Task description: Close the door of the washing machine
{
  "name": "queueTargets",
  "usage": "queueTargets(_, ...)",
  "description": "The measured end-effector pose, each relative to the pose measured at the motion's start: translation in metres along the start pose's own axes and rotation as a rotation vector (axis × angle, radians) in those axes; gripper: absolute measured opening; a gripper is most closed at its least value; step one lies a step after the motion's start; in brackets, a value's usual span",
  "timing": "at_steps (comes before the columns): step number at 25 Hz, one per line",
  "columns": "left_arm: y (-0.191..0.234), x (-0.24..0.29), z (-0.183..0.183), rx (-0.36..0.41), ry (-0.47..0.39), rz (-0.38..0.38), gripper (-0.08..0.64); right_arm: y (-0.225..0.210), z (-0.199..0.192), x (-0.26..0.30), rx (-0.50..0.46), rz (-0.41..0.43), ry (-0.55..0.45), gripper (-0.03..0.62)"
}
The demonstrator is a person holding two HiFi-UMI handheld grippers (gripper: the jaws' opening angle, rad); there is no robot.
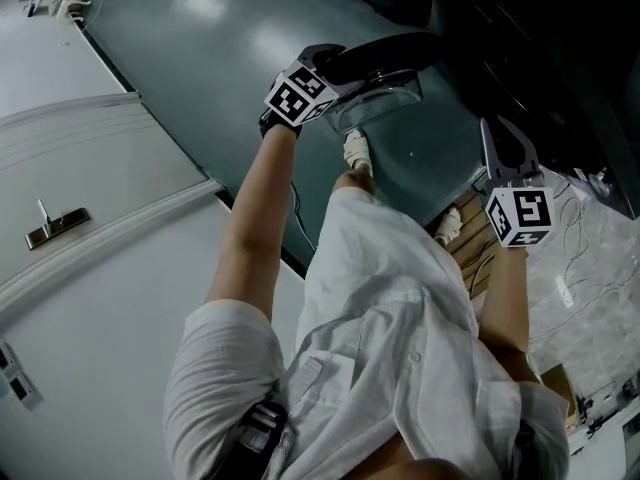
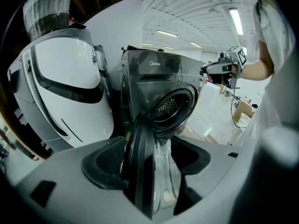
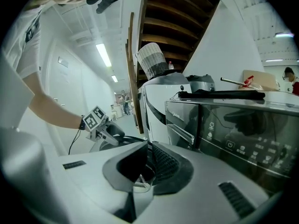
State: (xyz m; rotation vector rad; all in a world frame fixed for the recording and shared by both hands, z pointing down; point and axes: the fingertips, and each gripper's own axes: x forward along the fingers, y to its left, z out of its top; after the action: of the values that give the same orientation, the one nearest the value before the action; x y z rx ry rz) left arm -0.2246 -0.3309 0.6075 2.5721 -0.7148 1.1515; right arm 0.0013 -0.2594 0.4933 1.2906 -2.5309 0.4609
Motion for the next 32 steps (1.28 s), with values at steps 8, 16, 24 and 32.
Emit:
queueTargets(8,-0.042,-0.002,-0.001,-0.032,-0.034,-0.013,0.302,0.007,-0.002,-0.027,-0.018,0.012,-0.004,0.031)
queueTargets(16,-0.083,0.004,0.005,-0.062,-0.06,-0.031,0.302,0.011,-0.003,-0.048,-0.034,0.03,-0.015,0.032)
queueTargets(24,-0.117,0.011,0.015,-0.111,-0.109,-0.017,0.311,0.016,0.001,-0.067,-0.071,0.052,-0.034,0.032)
queueTargets(32,-0.153,0.02,0.031,-0.191,-0.202,-0.008,0.331,0.011,0.002,-0.1,-0.113,0.037,-0.021,0.032)
